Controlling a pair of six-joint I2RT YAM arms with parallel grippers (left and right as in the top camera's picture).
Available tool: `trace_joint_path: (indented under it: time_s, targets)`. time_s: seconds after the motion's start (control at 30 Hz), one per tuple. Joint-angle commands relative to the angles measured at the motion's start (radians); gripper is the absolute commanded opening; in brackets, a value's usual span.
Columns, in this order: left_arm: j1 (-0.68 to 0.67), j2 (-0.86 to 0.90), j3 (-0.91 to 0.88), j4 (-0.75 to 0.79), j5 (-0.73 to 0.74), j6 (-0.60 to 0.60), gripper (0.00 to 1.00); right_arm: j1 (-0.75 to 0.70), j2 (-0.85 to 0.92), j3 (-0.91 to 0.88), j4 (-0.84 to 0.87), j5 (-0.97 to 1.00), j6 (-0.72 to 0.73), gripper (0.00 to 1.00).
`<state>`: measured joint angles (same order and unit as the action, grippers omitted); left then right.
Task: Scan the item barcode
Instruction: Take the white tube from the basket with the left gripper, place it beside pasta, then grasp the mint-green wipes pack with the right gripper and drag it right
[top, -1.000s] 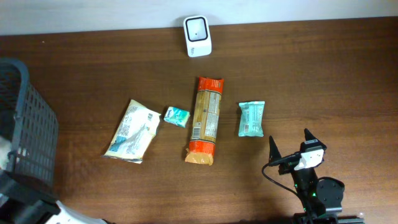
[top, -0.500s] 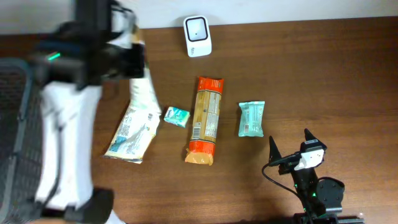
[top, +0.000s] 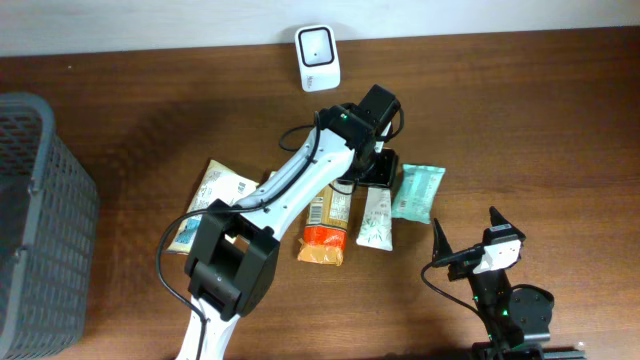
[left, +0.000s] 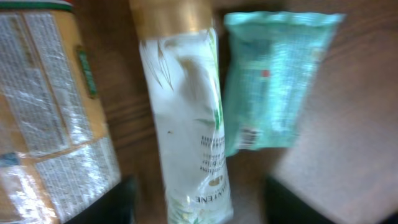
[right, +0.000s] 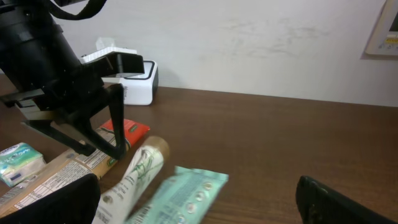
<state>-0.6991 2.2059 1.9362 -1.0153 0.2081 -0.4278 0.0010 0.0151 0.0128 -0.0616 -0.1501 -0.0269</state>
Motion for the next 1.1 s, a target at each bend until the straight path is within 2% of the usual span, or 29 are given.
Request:
trace_joint_path:
  time_s: [0.0, 0.07, 0.13, 0.27, 0.37, 0.47, 0.57, 0.7, 0.73, 0.77, 0.87, 0.93, 1.03, 1.07]
  targets:
    - [0.044, 0.002, 0.029, -0.043, -0.102, 0.051, 0.96, 0.006, -0.006, -0.007, -0.003, 0.002, 0.001, 0.99]
    - [0.103, -0.023, 0.119, -0.126, -0.105, 0.130, 0.95, 0.006, -0.006, -0.007, -0.003, 0.002, 0.001, 0.98]
    - [0.192, -0.072, 0.281, -0.230, -0.104, 0.234, 0.96, 0.006, -0.006, -0.007, -0.003, 0.002, 0.001, 0.99]
    - [0.378, -0.177, 0.529, -0.387, -0.103, 0.342, 1.00, 0.006, 0.004, -0.007, -0.004, 0.000, 0.023, 0.99]
    - [0.548, -0.234, 0.542, -0.432, -0.104, 0.351, 0.99, 0.005, 0.011, 0.004, 0.021, -0.070, 0.032, 0.98]
    - [0.658, -0.233, 0.542, -0.479, -0.104, 0.351, 0.99, 0.005, 0.109, 0.131, -0.034, -0.089, 0.042, 0.99]
    - [0.707, -0.233, 0.542, -0.483, -0.104, 0.351, 0.99, 0.005, 0.468, 0.433, -0.161, -0.090, 0.042, 0.98]
    - [0.709, -0.233, 0.542, -0.483, -0.104, 0.351, 0.99, 0.003, 1.007, 0.964, -0.578, -0.090, -0.042, 0.98]
    - [0.709, -0.233, 0.542, -0.483, -0.104, 0.351, 0.99, 0.003, 1.169, 1.123, -0.726, -0.089, -0.091, 0.99]
    - [0.709, -0.233, 0.542, -0.483, -0.104, 0.351, 0.99, 0.003, 1.287, 1.220, -0.795, -0.089, -0.119, 0.98]
    - [0.708, -0.233, 0.542, -0.483, -0.104, 0.351, 0.99, 0.004, 1.506, 1.284, -0.828, -0.090, -0.148, 0.98]
    - [0.709, -0.233, 0.542, -0.483, -0.104, 0.351, 0.99, 0.010, 1.621, 1.284, -0.824, -0.095, -0.263, 0.97]
    - [0.708, -0.233, 0.542, -0.483, -0.103, 0.351, 0.99, 0.039, 1.765, 1.284, -0.776, -0.097, -0.431, 0.90]
    - [0.709, -0.233, 0.542, -0.483, -0.104, 0.351, 0.99, 0.039, 1.816, 1.284, -0.743, -0.097, -0.433, 0.82]
